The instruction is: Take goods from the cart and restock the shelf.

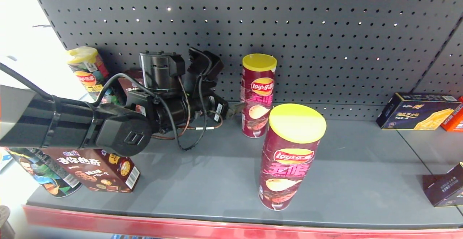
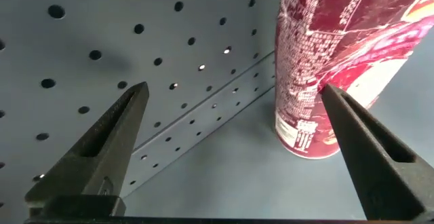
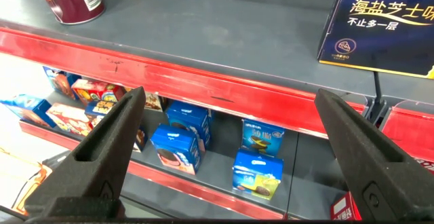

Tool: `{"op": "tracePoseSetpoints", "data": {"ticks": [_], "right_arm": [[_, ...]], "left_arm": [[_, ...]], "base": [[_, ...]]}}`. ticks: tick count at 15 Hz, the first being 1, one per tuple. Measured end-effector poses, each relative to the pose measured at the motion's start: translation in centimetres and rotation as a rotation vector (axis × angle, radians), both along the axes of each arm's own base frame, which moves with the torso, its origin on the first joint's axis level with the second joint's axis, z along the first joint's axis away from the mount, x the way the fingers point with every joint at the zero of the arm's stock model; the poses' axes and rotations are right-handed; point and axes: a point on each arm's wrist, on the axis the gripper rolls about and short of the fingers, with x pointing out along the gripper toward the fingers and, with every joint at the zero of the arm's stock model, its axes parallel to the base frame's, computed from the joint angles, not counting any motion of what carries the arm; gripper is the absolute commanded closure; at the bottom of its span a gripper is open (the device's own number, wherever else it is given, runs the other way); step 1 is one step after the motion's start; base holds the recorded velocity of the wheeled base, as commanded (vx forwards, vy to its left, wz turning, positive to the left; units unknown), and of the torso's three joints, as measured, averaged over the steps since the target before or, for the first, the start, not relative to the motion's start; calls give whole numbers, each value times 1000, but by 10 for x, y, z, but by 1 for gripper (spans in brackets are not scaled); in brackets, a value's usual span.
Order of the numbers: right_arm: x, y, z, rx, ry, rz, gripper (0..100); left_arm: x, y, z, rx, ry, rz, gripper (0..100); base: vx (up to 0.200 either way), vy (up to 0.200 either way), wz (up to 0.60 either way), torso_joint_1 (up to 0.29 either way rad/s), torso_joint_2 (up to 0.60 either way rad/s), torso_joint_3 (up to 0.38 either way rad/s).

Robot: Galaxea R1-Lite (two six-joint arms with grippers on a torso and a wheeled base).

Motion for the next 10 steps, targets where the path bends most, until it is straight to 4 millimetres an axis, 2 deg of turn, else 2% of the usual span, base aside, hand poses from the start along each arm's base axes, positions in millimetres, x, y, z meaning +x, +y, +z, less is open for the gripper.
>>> {"op": "tracePoseSetpoints", "data": {"ticks": [10], "right_arm": [[0, 0, 0, 0, 0, 0, 0]], "left_arm": [[-2, 9, 5, 92, -57, 88, 0]], "base": [[0, 0, 0, 0, 0, 0]]}}
